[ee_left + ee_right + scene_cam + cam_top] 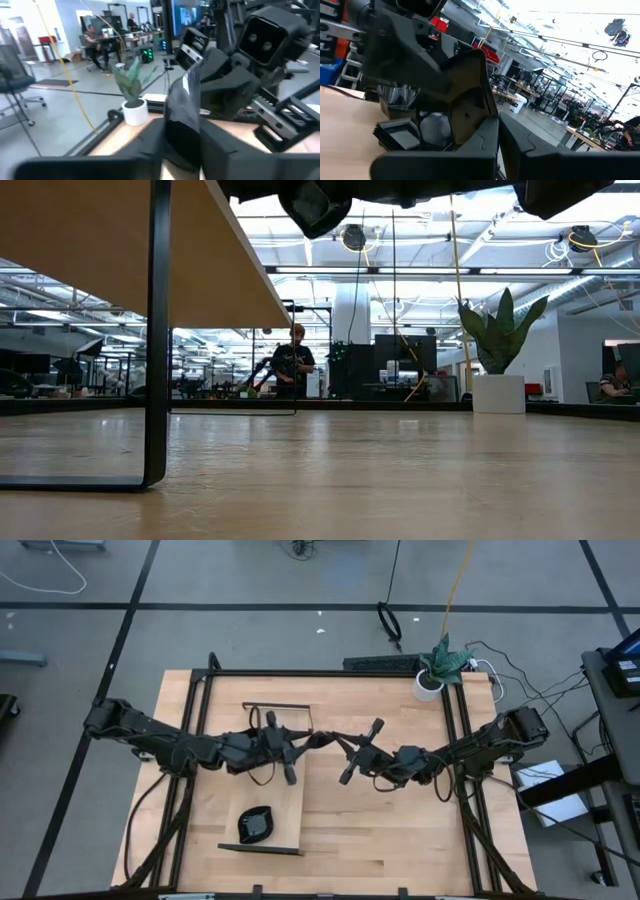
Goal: Pick & Place Mini shaped plates
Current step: Stack the leaf shaped plate on top of the leaf shaped plate on the shelf
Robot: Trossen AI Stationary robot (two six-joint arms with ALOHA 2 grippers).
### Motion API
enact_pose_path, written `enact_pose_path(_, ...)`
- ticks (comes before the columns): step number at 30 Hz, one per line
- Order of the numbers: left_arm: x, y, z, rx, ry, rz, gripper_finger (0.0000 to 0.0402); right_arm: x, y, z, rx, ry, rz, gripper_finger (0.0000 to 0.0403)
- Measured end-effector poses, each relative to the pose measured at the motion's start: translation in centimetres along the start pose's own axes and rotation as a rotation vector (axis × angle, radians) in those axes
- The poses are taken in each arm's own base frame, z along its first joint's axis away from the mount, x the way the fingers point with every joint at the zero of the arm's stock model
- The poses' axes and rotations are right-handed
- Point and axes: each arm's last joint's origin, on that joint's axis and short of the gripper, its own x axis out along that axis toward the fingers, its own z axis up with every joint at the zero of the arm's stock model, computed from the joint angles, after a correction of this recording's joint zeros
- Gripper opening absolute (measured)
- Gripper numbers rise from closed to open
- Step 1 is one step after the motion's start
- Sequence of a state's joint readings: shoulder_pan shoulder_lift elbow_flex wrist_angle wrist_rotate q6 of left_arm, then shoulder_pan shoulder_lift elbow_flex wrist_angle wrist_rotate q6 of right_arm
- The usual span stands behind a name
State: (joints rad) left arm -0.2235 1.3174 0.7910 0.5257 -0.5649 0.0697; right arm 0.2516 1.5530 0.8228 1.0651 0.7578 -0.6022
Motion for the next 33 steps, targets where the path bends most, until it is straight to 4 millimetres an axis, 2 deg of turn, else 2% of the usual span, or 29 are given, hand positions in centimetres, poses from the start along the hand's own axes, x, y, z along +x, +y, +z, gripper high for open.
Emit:
enact_pose_path(3, -0.2, 0.0, 0.2, 0.018, -0.004, 0.034, 0.0026, 0.0, 0.1, -0.1, 0.005, 0.012, 0.009, 0.0000)
enact_pose_path(4, -0.3, 0.0, 0.3, 0.022, -0.002, 0.041, 0.0016, -0.1, 0.2, -0.2, 0.010, 0.019, 0.012, 0.0002)
enact_pose_path(7, -1.4, -0.1, 1.0, 0.047, 0.032, 0.064, 0.0014, -0.2, 0.6, -0.4, 0.017, 0.042, 0.047, 0.0022)
enact_pose_path(11, -3.2, -0.4, 3.5, 0.106, 0.144, 0.074, 0.0005, -0.6, 1.0, -0.8, 0.035, 0.105, 0.036, 0.0081)
enact_pose_path(15, -5.4, -1.3, 7.1, 0.091, 0.280, -0.041, 0.0004, -0.9, 1.3, -1.1, 0.043, 0.155, -0.001, 0.0143)
enact_pose_path(17, -6.4, -1.6, 8.9, 0.005, 0.368, -0.135, 0.0004, -1.1, 1.5, -1.2, 0.034, 0.175, 0.000, 0.0167)
enact_pose_path(19, -7.4, -2.0, 9.7, -0.065, 0.517, -0.269, 0.0004, -1.2, 1.7, -1.4, 0.021, 0.190, 0.008, 0.0185)
enact_pose_path(22, -9.0, -2.7, 9.0, -0.083, 0.793, -0.458, 0.0003, -1.4, 1.9, -1.4, 0.019, 0.193, 0.017, 0.0203)
enact_pose_path(24, -9.5, -3.3, 8.2, -0.136, 0.889, -0.478, 0.0003, -1.5, 2.0, -1.3, 0.038, 0.190, 0.022, 0.0208)
enact_pose_path(28, -10.0, -4.0, 6.6, -0.403, 0.926, -0.250, 0.0003, -1.7, 2.1, -1.2, 0.050, 0.187, 0.029, 0.0209)
enact_pose_path(33, -10.6, -4.9, 3.8, -0.521, 1.021, -0.119, 0.0003, -1.8, 2.2, -1.1, 0.051, 0.186, 0.032, 0.0202)
